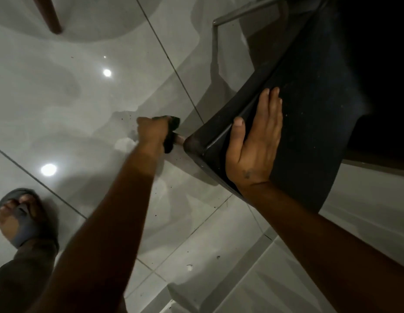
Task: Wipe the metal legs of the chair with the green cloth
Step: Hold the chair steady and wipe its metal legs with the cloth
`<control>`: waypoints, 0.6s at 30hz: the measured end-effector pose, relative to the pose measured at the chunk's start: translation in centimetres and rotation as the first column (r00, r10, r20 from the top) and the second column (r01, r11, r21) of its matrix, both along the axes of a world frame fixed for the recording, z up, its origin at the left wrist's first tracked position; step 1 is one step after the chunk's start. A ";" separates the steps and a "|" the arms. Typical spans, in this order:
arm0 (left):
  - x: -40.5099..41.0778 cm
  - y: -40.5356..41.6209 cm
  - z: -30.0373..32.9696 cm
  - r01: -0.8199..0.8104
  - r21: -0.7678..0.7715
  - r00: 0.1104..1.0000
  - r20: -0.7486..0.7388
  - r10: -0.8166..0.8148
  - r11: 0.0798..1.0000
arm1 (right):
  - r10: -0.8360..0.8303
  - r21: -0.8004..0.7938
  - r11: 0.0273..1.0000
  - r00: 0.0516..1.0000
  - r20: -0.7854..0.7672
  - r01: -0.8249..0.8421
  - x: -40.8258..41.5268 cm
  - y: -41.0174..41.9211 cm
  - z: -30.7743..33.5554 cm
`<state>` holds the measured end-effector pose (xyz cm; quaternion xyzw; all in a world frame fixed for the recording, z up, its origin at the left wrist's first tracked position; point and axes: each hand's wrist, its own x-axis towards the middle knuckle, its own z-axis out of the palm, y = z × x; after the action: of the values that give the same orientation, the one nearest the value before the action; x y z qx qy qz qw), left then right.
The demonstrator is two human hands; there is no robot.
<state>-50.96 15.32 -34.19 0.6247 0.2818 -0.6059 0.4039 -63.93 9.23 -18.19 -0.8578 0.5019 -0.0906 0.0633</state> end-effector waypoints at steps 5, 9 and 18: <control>1.1 -0.7 -7.9 0.079 0.101 0.983 -0.171 -0.061 0.992 | 0.016 -0.004 1.000 1.000 0.016 -0.016 -0.5 -0.2 -0.4; 0.1 -0.1 -3.9 -0.038 -0.009 0.990 -0.134 0.037 0.999 | 0.004 0.005 1.000 1.000 0.015 -0.004 -0.1 0.1 -0.1; -2.0 1.2 3.5 -0.021 -0.159 0.997 0.070 0.033 0.987 | 0.008 0.009 1.000 1.000 0.022 -0.008 -0.3 0.2 0.2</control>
<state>-52.94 16.54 -30.69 0.6085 0.2263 -0.5977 0.4703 -64.26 9.40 -18.03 -0.8586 0.4980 -0.0973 0.0731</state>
